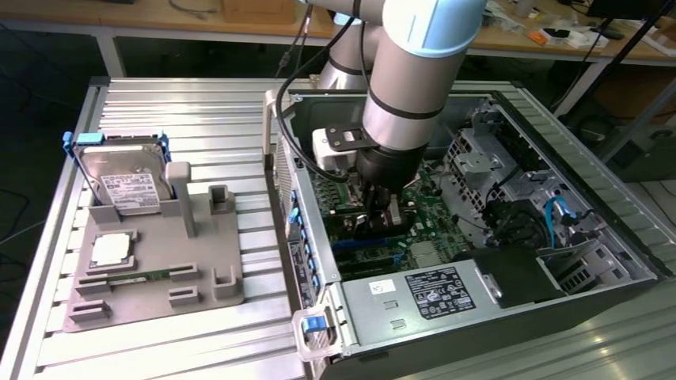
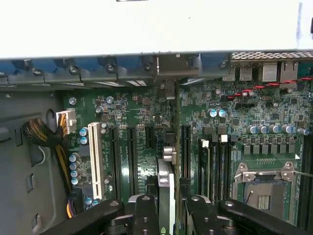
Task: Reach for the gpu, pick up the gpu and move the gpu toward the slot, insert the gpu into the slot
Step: 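Insert the gpu into the slot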
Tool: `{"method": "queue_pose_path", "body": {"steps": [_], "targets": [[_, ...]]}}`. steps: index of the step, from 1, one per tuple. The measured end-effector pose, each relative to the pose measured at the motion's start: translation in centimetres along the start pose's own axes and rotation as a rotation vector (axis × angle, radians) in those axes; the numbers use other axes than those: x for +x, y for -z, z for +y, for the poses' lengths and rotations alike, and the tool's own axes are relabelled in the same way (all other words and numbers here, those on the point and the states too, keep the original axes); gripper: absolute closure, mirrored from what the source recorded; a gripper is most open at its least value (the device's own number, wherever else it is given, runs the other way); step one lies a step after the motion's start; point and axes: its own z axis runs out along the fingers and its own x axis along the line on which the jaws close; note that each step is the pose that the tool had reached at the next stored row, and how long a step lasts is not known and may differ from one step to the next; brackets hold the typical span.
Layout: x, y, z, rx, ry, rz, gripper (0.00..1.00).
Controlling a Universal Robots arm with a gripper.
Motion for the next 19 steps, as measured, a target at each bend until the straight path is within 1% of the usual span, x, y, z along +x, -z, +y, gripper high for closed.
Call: {"method": "queue_pose_path", "body": {"steps": [7, 9, 10, 17, 19], "targets": [[0.0, -0.06, 0.01, -0.0001, 0.009, -0.001, 0.73], [0.0, -0.61, 0.04, -0.0001, 0.009, -0.001, 0.73], [0.0, -0.71, 0.04, 0.0, 0.009, -0.0011, 0.73], [0.0, -0.87, 0.05, 0.0, 0.009, -0.0011, 0.73], [0.0, -1.08, 0.07, 0.0001, 0.009, -0.0013, 0.73]]}}
